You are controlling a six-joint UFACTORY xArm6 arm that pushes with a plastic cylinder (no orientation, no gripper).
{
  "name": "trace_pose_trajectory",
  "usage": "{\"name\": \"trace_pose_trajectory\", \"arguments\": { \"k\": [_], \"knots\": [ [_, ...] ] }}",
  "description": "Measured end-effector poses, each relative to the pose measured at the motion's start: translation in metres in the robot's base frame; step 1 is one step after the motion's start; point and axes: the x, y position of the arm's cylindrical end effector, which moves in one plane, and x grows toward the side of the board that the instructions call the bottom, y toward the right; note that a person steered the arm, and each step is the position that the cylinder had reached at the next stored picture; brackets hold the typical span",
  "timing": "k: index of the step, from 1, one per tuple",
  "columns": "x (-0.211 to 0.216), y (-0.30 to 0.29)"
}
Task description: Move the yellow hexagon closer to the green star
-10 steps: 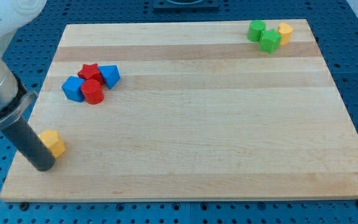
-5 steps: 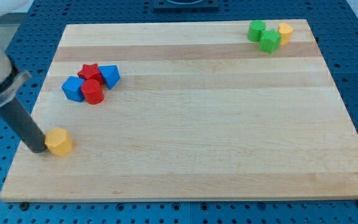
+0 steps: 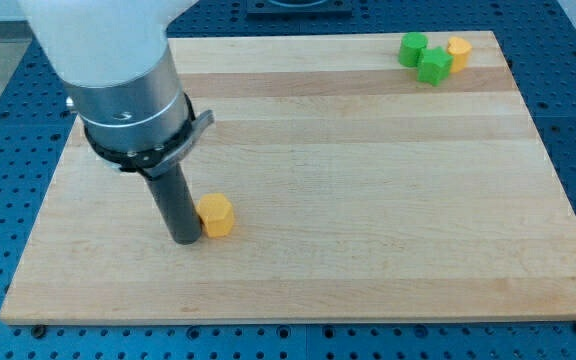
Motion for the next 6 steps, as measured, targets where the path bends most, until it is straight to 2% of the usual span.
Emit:
{"name": "trace_pose_trajectory", "arguments": {
  "k": [2,6],
  "knots": [
    [-0.012,0.035],
    [-0.071,0.094]
  ]
}}
